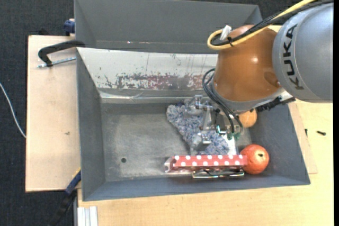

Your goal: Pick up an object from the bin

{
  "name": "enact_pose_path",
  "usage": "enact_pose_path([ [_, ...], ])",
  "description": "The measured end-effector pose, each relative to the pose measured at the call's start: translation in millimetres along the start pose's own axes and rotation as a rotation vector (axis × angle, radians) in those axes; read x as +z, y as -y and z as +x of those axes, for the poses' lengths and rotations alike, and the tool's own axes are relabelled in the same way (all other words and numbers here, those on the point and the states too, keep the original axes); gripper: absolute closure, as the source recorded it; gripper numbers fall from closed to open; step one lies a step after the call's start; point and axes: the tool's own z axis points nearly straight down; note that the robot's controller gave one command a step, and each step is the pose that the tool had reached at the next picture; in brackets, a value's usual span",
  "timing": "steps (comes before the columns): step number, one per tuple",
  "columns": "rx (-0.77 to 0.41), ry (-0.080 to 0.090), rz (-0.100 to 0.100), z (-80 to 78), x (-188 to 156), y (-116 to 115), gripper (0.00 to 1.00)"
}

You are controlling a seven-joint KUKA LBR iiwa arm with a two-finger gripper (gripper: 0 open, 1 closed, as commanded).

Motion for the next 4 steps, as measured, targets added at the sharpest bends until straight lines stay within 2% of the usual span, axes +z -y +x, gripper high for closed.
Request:
enact_pose_path([
  [1,0.001,0.007,-0.001,-1.2,-4,0,0.0],
  [2,-0.042,0.015,0.0,-27.9,47,4,0.0],
  [3,-0.078,0.032,-0.007,-56.9,109,47,1.0],
  [4,-0.078,0.032,-0.007,-56.9,109,47,1.0],
])
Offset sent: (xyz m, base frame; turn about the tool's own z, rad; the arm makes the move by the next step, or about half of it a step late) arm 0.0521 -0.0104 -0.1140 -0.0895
